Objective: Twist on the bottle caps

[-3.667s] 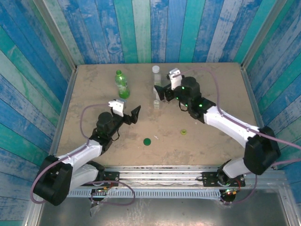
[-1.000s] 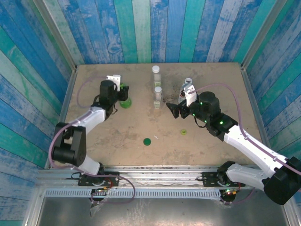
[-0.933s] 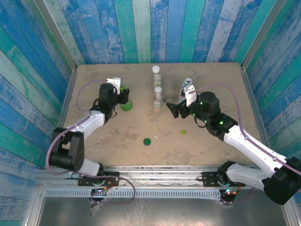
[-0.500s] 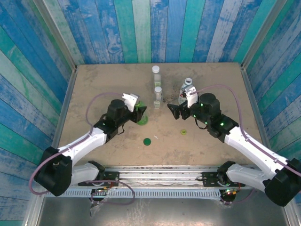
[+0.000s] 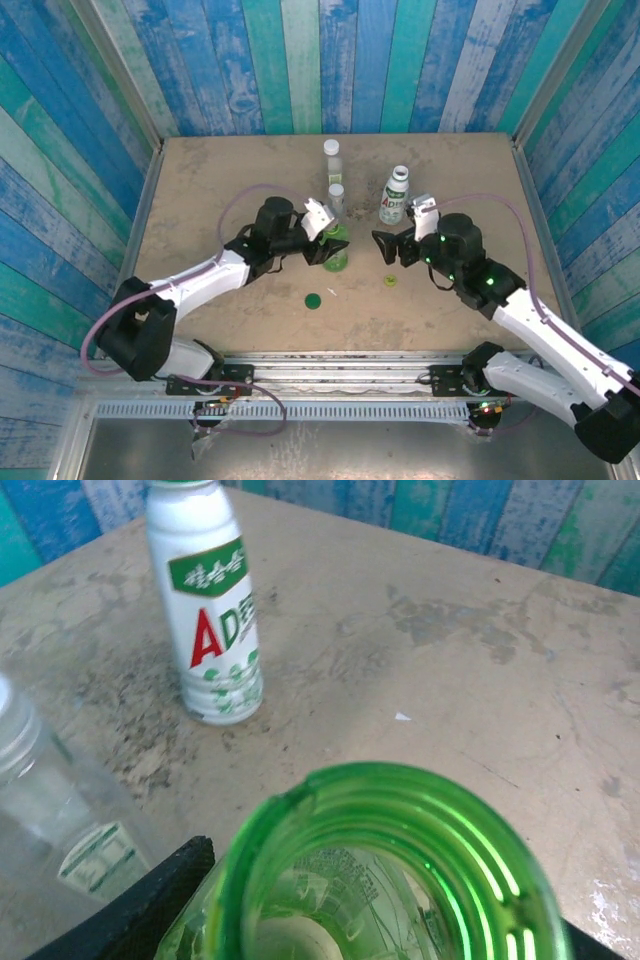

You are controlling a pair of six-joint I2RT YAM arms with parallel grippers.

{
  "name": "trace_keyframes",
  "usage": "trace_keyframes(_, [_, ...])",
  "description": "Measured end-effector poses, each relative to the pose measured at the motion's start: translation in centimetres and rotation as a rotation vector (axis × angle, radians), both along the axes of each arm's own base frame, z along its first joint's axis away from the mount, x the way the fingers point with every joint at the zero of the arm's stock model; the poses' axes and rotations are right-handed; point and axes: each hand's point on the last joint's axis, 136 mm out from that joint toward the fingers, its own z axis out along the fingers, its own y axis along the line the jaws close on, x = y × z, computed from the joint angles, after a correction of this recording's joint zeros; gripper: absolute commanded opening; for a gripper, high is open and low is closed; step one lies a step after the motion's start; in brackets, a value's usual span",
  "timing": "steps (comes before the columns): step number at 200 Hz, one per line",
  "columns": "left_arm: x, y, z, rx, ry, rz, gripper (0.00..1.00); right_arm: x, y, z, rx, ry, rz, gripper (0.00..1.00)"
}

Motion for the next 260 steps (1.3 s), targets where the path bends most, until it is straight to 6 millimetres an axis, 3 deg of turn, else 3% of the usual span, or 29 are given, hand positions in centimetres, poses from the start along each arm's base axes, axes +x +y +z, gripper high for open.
trace_keyframes(49, [-0.6, -1.2, -1.5, 0.068, 0.038, -0.092, 0.6, -0.8, -1.4, -3.8, -0.053, 0.067, -0.045, 1.0])
trace_keyframes(107, [-0.9, -2.2, -1.7, 0.039, 0.049, -0.155, 0.62, 0.7, -0.4, -6.8, -0.145, 0.143, -0.029, 1.0])
trace_keyframes(155, [-1.6, -2.8, -1.5, -0.008, 0.085, -0.204, 0.57, 1.2, 0.1, -6.2, -0.119, 0.117, -0.026, 1.0])
trace_keyframes(183, [-2.2, -3.1, -1.6, -0.023, 0.106, -0.235, 0.57, 0.8, -1.0, -4.9, -0.095, 0.061, -0.06, 1.0])
trace_keyframes(216, [-2.2, -3.3, -1.6, -0.027, 0.098, -0.245, 0.65, 0.4, -2.5, -4.4, -0.093, 0.017, -0.117, 1.0])
trace_keyframes(260, [-2.2, -3.4, -1.7, -0.038, 0.085, -0.25, 0.81, 0.5, -3.0, -4.7, -0.105, 0.014, -0.141, 1.0])
